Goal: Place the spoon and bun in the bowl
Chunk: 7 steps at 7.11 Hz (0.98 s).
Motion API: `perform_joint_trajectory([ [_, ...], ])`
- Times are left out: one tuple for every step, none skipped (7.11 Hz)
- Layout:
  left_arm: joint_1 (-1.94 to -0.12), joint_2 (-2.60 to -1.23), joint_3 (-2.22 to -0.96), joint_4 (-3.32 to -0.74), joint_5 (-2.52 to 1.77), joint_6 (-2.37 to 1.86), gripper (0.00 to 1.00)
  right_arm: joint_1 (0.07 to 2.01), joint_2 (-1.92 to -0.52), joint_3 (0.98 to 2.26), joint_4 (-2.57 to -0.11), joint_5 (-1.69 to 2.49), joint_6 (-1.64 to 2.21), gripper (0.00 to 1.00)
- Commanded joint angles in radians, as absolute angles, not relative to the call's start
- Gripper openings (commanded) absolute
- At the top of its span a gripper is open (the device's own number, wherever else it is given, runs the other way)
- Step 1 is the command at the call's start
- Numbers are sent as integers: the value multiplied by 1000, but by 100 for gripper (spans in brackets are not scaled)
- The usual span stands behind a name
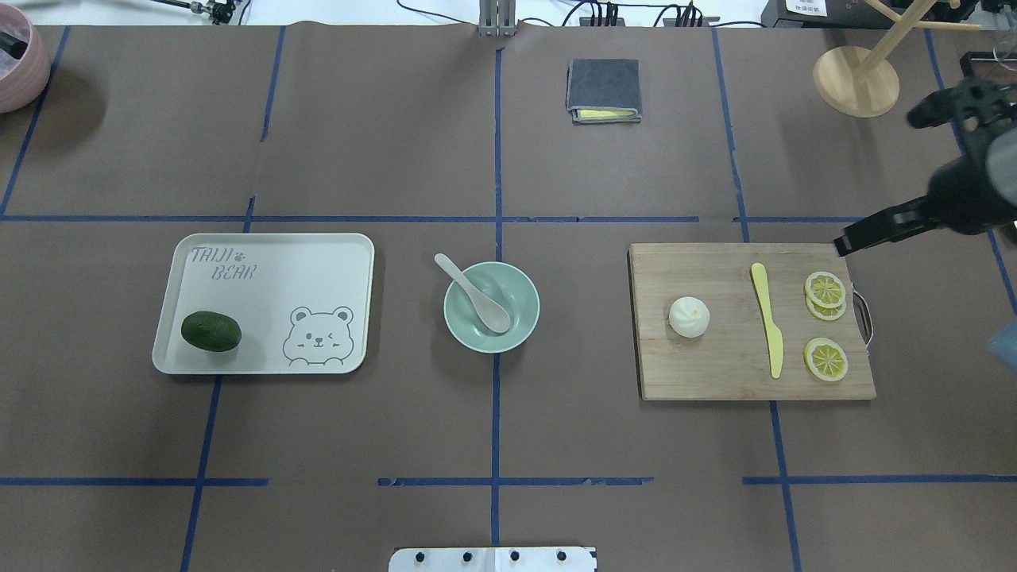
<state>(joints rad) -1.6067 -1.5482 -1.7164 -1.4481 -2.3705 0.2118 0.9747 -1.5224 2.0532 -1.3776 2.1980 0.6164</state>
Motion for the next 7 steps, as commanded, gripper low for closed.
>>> perform_joint_trajectory([
  [-1608, -1548, -1727, -1450, -2372, 213, 100, 755, -1393, 1955, -1315, 2000, 791, 100],
  [-1608, -1549, -1727, -1450, -2372, 212, 100, 702, -1349, 1913, -1316, 1949, 799, 100],
  [-1608, -1551, -1729, -1451, -2373, 212, 100, 672, -1347, 1907, -1316, 1936, 830, 100],
  [-1608, -1552, -1729, -1453, -2375, 213, 100, 635, -1347, 1907, -1319, 1892, 836, 100],
  [-1606, -1554, -1732, -1453, -2375, 212, 100, 608, -1345, 1884, -1321, 1843, 853, 100],
  [-1606, -1552, -1738, -1453, -2375, 212, 100, 586, -1344, 1866, -1319, 1820, 859, 100],
  [-1606, -1554, -1736, -1454, -2375, 212, 100, 581, -1344, 1861, -1318, 1816, 859, 99],
])
